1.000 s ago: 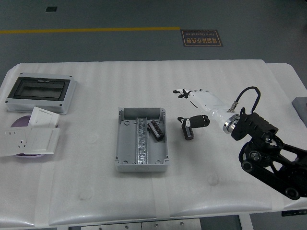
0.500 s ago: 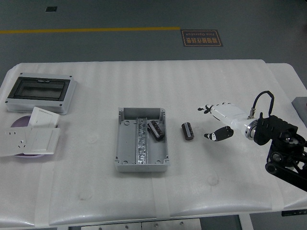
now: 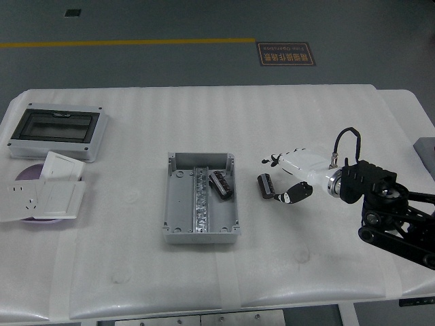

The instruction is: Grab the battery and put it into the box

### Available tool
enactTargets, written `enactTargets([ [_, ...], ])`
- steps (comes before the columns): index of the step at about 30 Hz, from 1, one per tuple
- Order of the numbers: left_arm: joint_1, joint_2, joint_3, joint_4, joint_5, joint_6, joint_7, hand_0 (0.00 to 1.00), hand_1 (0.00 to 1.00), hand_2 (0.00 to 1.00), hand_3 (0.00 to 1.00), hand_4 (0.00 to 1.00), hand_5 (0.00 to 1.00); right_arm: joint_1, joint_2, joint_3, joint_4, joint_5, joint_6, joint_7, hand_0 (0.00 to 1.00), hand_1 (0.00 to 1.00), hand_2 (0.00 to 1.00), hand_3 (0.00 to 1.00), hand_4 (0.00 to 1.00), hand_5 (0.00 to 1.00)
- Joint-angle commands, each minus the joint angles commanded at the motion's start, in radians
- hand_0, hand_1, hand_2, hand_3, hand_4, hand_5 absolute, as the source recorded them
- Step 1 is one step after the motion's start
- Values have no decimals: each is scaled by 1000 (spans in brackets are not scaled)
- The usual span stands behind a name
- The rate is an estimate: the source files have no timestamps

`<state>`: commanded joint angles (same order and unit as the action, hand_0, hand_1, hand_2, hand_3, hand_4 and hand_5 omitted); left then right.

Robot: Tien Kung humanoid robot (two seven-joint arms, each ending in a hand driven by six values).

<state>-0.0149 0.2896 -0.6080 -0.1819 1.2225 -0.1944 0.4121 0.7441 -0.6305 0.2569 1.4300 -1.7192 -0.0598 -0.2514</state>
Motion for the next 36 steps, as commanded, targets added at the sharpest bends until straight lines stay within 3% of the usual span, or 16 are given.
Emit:
enactTargets([
  [20,-5,2,3,-1,-1,1,-2,648,668,611,637,654,82,37,40,-55,-49,115,-3,25,882,796,827,888,769,245],
  [21,-5,2,3,-1,-1,2,-2,648,668,611,636,653,83,37,41,-54,-51,119,-4,26,869,780,793,813,559,160],
  [26,-6,2,4,-1,-1,2,-2,648,668,611,636,653,83,34,44,-54,-62,132,-8,32,869,780,793,813,559,160],
  [27,-6,2,4,-1,-2,2,-3,648,668,610,636,653,82,33,44,-54,-64,134,-10,34,858,763,768,752,484,144],
  [32,-8,1,11,-2,-8,3,-4,648,668,610,636,653,82,28,46,-56,-76,139,-17,41,858,763,768,752,484,144],
  [33,-8,1,12,-2,-10,3,-4,648,667,611,636,653,82,27,46,-57,-77,140,-18,42,820,726,714,696,347,85],
  [36,-9,0,15,-2,-12,4,-5,648,667,611,636,653,82,24,46,-58,-80,142,-21,44,820,726,714,696,347,85],
])
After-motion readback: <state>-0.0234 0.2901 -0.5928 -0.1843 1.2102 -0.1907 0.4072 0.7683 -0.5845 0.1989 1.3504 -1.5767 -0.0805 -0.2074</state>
